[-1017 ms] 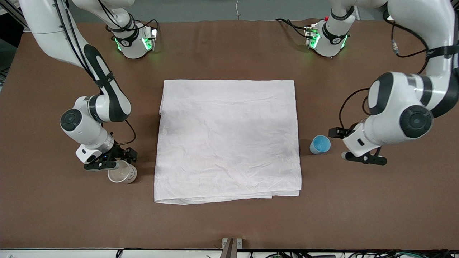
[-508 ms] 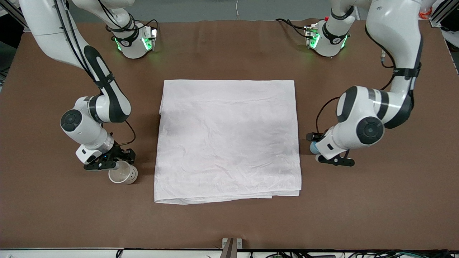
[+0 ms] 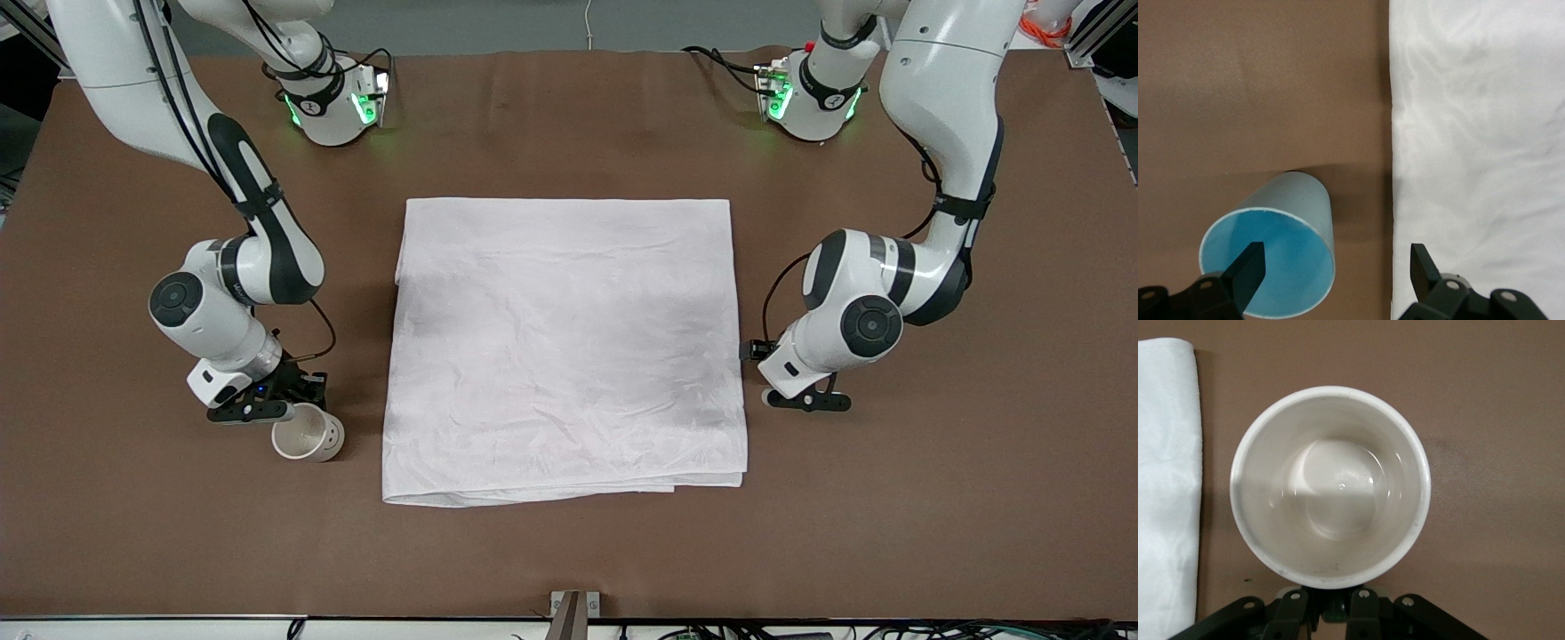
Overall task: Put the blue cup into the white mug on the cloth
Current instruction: 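Grasp the white mug with the right gripper while the left gripper reaches the blue cup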
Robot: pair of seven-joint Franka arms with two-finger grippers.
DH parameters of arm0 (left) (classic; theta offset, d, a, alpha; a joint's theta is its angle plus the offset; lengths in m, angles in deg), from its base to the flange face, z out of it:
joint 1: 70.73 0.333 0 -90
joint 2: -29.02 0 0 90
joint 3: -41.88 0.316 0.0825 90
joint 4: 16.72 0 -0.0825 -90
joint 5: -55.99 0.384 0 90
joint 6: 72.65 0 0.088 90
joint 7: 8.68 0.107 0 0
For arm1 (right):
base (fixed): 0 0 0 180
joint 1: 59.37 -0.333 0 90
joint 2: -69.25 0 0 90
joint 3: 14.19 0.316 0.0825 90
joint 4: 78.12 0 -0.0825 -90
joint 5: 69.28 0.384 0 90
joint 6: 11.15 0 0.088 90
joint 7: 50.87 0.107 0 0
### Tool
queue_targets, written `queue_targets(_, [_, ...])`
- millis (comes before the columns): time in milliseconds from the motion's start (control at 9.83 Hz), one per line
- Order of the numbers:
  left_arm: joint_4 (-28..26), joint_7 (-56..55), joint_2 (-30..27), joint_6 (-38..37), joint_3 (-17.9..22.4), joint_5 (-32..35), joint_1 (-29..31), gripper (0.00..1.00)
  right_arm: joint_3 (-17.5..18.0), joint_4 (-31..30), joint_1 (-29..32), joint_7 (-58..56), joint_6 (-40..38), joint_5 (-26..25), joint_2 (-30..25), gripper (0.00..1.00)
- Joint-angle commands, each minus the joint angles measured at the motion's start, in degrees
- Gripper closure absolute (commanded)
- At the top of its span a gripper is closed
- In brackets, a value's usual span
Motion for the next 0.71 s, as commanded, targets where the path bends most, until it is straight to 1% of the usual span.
queue_targets(0, [-1.86, -0.38, -0.04, 1.84, 0.08, -0.2, -0.5, 0.1, 0.09, 0.33, -0.22, 0.07, -1.94, 0.53, -0.66, 1.0])
queue_targets(102, [-1.94, -0.38, 0.23, 1.85, 0.08, -0.2, -0.41, 0.2, 0.09, 0.5, -0.22, 0.59, -6.65, 0.53, -3.36, 1.0])
queue_targets(203, [-1.94, -0.38, -0.03, 1.85, 0.08, -0.2, -0.41, 0.31, 0.26, 1.37, -0.31, 3.12, -13.57, 0.62, -6.61, 1.0])
queue_targets(305, [-1.94, -0.38, -0.12, 1.76, 0.08, -0.12, -0.5, 0.49, 0.61, 2.51, -2.31, 6.89, -20.86, 0.62, -9.86, 1.0])
queue_targets(407, [-1.94, -0.38, -0.12, 1.76, 0.08, -0.11, -0.41, 0.66, 0.53, 2.44, -6.85, 12.15, -22.33, 0.62, -11.72, 1.0])
queue_targets(508, [-1.94, -0.38, -0.29, 1.5, 0.08, -0.11, -0.33, 0.81, 0.61, 2.7, -11.34, 20.29, -22.17, 0.62, -12.52, 1.0])
queue_targets(610, [-1.94, -0.29, -0.64, 1.23, 0.08, -0.11, -0.15, 0.94, 0.53, 4.44, -17.12, 28.12, -21.99, 0.62, -12.18, 1.0])
